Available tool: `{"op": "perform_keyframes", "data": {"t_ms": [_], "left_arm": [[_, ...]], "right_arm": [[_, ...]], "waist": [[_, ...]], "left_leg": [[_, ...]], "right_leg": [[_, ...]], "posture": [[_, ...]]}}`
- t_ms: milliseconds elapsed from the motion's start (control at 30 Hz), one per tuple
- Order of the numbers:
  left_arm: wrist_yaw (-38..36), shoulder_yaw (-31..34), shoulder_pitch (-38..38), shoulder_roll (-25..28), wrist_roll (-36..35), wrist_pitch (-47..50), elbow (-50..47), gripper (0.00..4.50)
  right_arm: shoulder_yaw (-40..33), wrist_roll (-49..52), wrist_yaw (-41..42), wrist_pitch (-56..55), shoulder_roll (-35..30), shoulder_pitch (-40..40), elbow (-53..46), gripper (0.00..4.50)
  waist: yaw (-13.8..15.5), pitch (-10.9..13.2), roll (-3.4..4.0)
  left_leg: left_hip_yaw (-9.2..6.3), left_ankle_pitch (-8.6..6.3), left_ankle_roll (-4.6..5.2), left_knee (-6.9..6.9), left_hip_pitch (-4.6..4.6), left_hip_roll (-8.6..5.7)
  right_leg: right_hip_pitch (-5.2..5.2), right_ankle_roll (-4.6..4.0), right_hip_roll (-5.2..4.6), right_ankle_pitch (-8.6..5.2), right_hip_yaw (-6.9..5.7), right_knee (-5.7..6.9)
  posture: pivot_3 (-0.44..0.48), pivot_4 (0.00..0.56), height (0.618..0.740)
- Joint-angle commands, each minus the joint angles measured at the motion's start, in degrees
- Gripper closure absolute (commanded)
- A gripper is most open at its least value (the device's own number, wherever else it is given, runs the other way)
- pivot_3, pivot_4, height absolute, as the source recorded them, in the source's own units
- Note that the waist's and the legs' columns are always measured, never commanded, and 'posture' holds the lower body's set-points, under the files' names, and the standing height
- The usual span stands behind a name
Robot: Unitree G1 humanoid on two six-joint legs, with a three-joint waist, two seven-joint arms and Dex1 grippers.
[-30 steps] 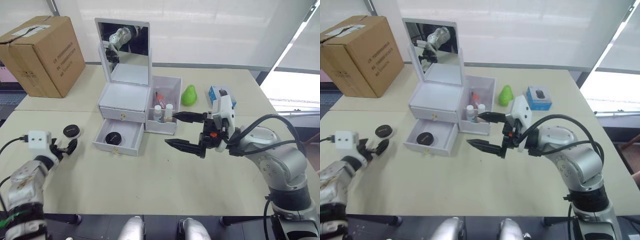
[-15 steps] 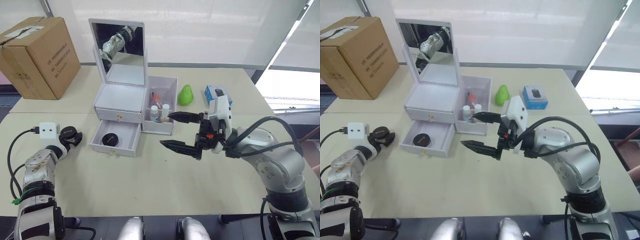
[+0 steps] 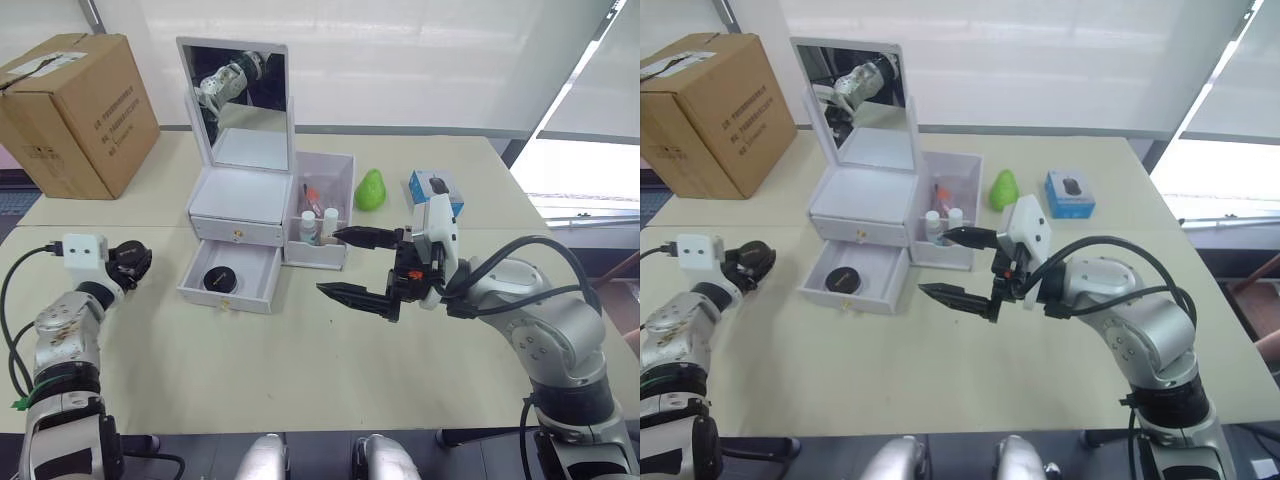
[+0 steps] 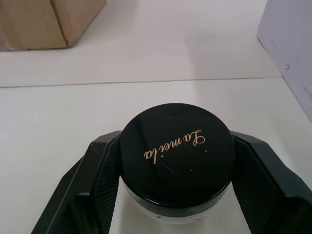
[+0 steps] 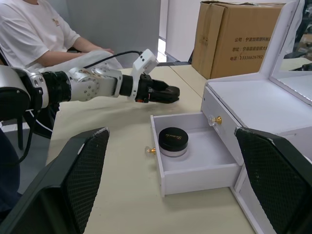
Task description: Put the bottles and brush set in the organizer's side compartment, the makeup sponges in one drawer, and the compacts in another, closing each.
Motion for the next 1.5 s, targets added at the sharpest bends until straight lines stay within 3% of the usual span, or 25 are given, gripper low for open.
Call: {"op": "perform_keyframes", "data": {"t_ms": [33, 233, 367, 467, 533, 633, 667, 700, 733, 767, 800, 1067, 1200, 1500], "left_arm": [[-12.17, 1.98, 4.79, 1.20, -10.22, 1.87, -18.62, 1.57], [-21.93, -4.61, 12.60, 4.61, -13.00, 10.82, -32.98, 1.57], [-23.40, -9.63, 11.06, 3.47, -12.46, 13.37, -35.52, 1.57], [-23.49, -13.77, 8.74, 1.75, -11.11, 13.98, -35.71, 1.57], [-23.64, -15.98, 7.51, 1.04, -10.05, 14.57, -35.27, 1.57], [-24.42, -17.88, 6.44, 0.75, -8.62, 14.61, -33.40, 1.57], [-24.61, -18.21, 6.19, 0.73, -8.33, 14.60, -32.97, 1.57], [-24.86, -18.68, 5.75, 0.69, -7.98, 14.67, -32.38, 1.57], [-24.95, -19.07, 5.21, 0.56, -7.61, 14.68, -31.84, 1.57], [-25.04, -19.31, 4.83, 0.45, -7.33, 14.64, -31.44, 1.57], [-25.22, -19.81, 3.71, -0.02, -7.17, 14.56, -30.89, 1.57], [-26.63, -21.57, -0.47, -2.29, -5.46, 13.85, -27.30, 1.57], [-27.36, -22.28, -1.37, -2.71, -4.87, 13.88, -26.61, 1.57], [-28.96, -23.33, -4.25, -4.42, -4.34, 14.25, -25.26, 1.57]], "right_arm": [[-1.06, 0.41, -0.55, -0.13, -0.34, 0.38, -1.73, 0.00], [-1.77, 1.60, -1.69, 0.18, 0.42, 0.57, -1.61, 0.00], [-0.96, 0.35, -0.97, -0.68, 0.01, 0.42, -1.68, 0.00], [-0.35, -0.54, -0.65, -0.99, -0.30, 0.54, -1.97, 0.00], [-0.28, -0.85, -0.76, -1.00, -0.38, 0.64, -2.24, 0.00], [-0.57, -1.11, -1.10, -0.88, -0.52, 0.99, -2.92, 0.00], [-0.69, -1.13, -1.18, -0.84, -0.52, 1.10, -3.08, 0.00], [-1.35, -0.18, -2.13, 0.15, -0.12, 1.31, -3.04, 0.00], [-1.89, 0.17, -2.93, 0.60, 0.13, 1.27, -2.89, 0.00], [-2.24, 0.42, -3.52, 0.89, 0.29, 1.22, -2.79, 0.00], [-2.34, 0.37, -3.74, 1.06, 0.12, 1.16, -2.77, 0.00], [-2.11, 0.47, -4.69, 1.24, -0.43, 1.92, -3.71, 0.00], [-2.27, 0.91, -5.58, 1.48, -0.36, 2.28, -4.28, 0.00], [-2.02, 1.21, -6.92, 1.83, -0.22, 3.26, -5.41, 0.00]], "waist": [[0.04, 0.01, 0.00], [0.14, 0.12, 0.23], [0.35, 0.15, 0.25], [-0.22, 0.16, 0.28], [-1.18, 0.27, 0.45], [-1.91, 0.33, 0.56], [-1.93, 0.32, 0.51], [-1.95, 0.33, 0.53], [-1.88, 0.36, 0.63], [-1.65, 0.39, 0.79], [-1.05, 0.37, 0.77], [0.14, 0.27, 0.58], [0.08, 0.27, 0.49], [0.09, 0.24, 0.38]], "left_leg": [[0.00, 0.00, -0.01, 0.00, -0.02, 0.02], [0.08, -0.01, -0.02, -0.01, -0.02, -0.03], [0.10, -0.01, -0.01, -0.01, -0.08, -0.06], [-0.60, 0.01, 0.03, -0.01, -0.37, -0.50], [-3.01, 0.46, 0.70, -0.13, -0.64, -1.98], [-8.77, 1.79, 0.98, -1.15, -0.02, -5.64], [-10.37, 1.85, 0.93, -1.46, 0.12, -6.61], [-11.44, 2.05, 0.92, -1.74, 0.16, -7.31], [-11.53, 2.63, 1.30, -1.81, 0.11, -7.31], [-11.45, 3.04, 0.83, -2.02, 0.10, -7.31], [-11.10, 3.15, 0.57, -2.02, 0.12, -7.19], [-9.38, 2.91, 0.15, -2.04, -0.40, -7.42], [-9.17, 3.16, 0.56, -1.93, -0.63, -7.59], [-8.23, 3.14, 0.59, -1.96, -0.61, -7.43]], "right_leg": [[-0.02, -0.01, -0.01, 0.00, 0.01, -0.03], [-0.04, -0.18, -0.17, 0.00, 0.08, -0.07], [-0.24, -0.21, -0.16, -0.02, 0.06, -0.06], [0.24, -0.15, -0.27, -0.04, -0.24, -0.03], [0.69, 0.45, -0.52, -0.41, -0.75, 0.10], [1.33, 3.32, -0.45, -2.15, -0.03, 1.03], [1.44, 3.99, -0.46, -2.55, 0.15, 1.23], [1.56, 4.10, -0.69, -2.63, -0.06, 1.24], [1.76, 4.22, -1.04, -2.70, -0.61, 1.22], [1.78, 4.41, -1.26, -2.85, -0.76, 1.53], [1.12, 4.33, -1.18, -2.93, -0.06, 1.79], [0.46, 3.74, -1.15, -2.55, 2.92, 1.53], [0.19, 2.81, -1.11, -1.93, 3.33, 0.93], [0.12, 2.81, -1.03, -1.84, 4.18, 0.97]], "posture": [[0.000, 0.150, 0.740], [0.000, 0.150, 0.740], [0.000, 0.150, 0.739], [0.000, 0.150, 0.737], [0.000, 0.150, 0.737], [0.000, 0.150, 0.737], [0.000, 0.150, 0.737], [0.000, 0.150, 0.737], [0.000, 0.150, 0.737], [0.000, 0.150, 0.737], [0.000, 0.150, 0.737], [0.000, 0.150, 0.737], [0.000, 0.150, 0.737], [0.000, 0.150, 0.737]]}}
